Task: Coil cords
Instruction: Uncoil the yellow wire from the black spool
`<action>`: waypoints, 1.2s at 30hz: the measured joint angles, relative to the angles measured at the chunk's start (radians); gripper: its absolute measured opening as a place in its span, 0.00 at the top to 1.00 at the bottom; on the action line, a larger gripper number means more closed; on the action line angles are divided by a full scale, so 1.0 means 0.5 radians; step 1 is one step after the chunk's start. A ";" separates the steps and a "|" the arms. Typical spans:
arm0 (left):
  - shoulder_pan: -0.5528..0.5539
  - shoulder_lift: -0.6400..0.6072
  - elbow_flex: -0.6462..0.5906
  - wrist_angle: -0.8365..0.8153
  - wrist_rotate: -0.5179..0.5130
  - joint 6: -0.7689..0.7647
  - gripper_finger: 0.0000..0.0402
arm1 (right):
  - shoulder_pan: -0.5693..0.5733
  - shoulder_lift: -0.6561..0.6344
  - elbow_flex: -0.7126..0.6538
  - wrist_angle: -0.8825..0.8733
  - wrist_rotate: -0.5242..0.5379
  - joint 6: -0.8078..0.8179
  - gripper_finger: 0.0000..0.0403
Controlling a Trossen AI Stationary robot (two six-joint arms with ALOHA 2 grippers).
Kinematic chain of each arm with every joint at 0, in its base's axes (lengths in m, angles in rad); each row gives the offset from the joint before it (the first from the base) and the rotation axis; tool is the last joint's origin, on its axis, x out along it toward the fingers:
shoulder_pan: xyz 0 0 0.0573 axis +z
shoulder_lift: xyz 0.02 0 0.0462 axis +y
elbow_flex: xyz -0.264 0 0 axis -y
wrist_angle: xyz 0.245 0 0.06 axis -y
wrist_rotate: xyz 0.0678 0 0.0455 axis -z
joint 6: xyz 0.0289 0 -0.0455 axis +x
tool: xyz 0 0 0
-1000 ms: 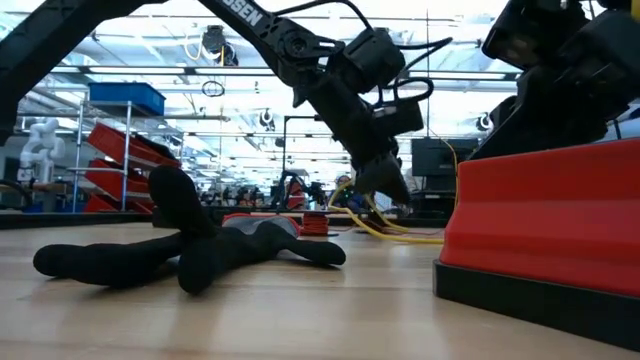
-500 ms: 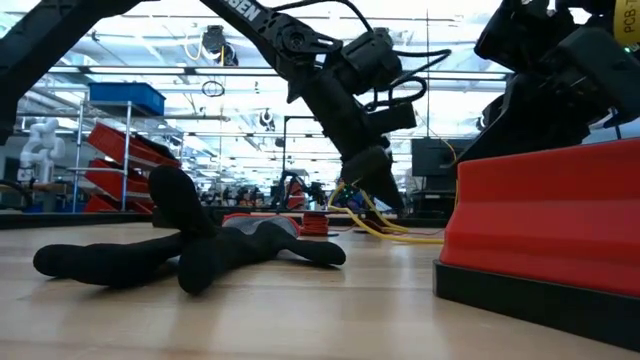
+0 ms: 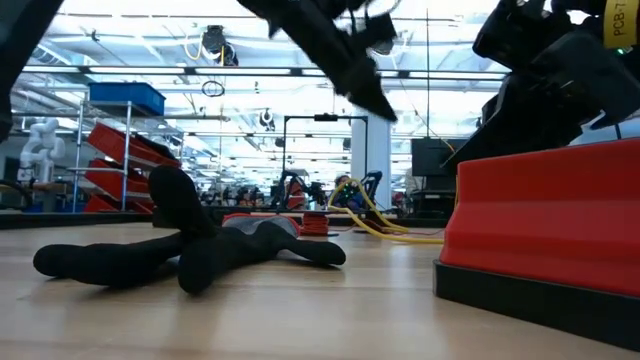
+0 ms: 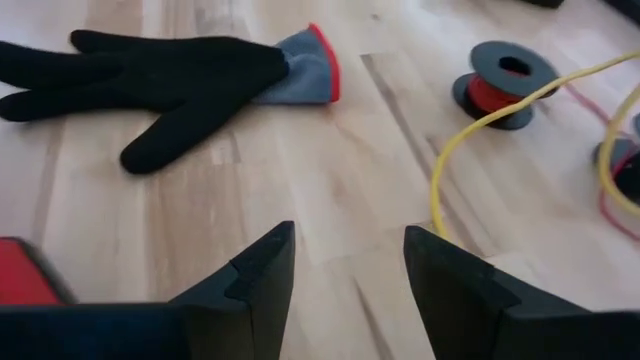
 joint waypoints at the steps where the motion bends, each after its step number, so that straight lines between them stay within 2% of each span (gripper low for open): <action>1: -0.001 -0.044 0.000 -0.056 0.000 0.000 0.67 | -0.002 0.000 0.000 0.003 0.021 -0.016 0.56; 13: -0.003 -0.509 -0.002 -0.716 0.002 -0.149 0.67 | -0.264 0.000 0.000 0.197 0.068 -0.411 0.56; 24: -0.061 -0.719 -0.002 -0.958 0.001 -0.367 0.67 | -0.668 0.000 0.000 0.200 0.038 -0.621 0.56; 28: -0.078 -0.728 -0.002 -0.953 0.001 -0.365 0.67 | -0.849 0.000 0.000 0.236 -0.116 -0.776 0.56; 32: -0.079 -0.730 -0.002 -0.968 0.001 -0.367 0.67 | -1.032 0.000 0.000 0.300 -0.387 -0.888 0.56; 36: -0.077 -0.730 -0.002 -0.968 0.002 -0.367 0.67 | -1.191 0.000 0.000 0.383 -0.565 -0.971 0.56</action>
